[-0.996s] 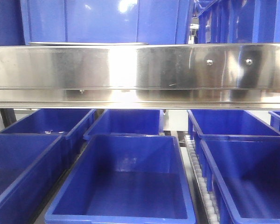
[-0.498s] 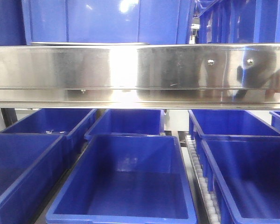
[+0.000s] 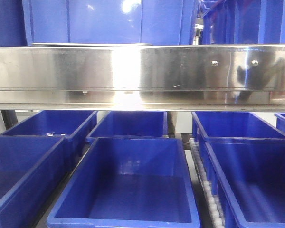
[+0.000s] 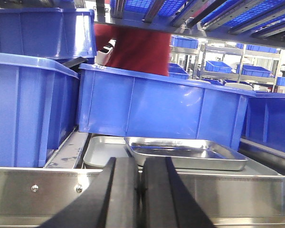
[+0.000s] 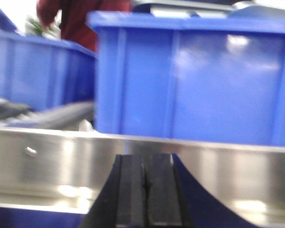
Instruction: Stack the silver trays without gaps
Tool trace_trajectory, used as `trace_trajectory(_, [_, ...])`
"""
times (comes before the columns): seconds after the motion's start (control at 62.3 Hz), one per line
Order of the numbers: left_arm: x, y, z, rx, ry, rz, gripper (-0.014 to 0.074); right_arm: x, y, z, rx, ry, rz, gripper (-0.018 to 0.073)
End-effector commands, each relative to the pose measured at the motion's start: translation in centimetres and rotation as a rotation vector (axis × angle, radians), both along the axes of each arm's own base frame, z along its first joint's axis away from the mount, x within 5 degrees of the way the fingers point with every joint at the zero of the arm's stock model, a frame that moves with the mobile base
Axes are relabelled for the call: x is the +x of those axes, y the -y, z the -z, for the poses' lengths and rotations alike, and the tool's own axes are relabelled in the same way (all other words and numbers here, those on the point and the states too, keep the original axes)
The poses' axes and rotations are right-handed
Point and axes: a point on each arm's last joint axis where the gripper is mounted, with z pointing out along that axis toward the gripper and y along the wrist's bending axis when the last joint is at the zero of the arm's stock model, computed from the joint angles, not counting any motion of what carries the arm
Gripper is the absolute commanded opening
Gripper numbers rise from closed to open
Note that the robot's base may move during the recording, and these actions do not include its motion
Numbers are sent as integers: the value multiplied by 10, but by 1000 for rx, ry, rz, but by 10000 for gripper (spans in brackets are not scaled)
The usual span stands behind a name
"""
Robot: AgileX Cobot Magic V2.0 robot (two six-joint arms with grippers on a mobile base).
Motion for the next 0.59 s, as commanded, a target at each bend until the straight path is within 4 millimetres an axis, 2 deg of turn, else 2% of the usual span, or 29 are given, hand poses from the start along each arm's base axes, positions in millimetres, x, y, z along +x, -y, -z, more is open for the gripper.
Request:
trace_trajectory(0.0, [0,0,0,-8,12,6,4,0,1,3,-10,-30,19,-79])
trace_trajectory(0.161, [0,0,0,-8,12,6,4,0,1,8,-17,-83,16,-79])
trace_trajectory(0.578, [0,0,0,-8,12,6,4,0,-2,8,-35,-85,-34,-79])
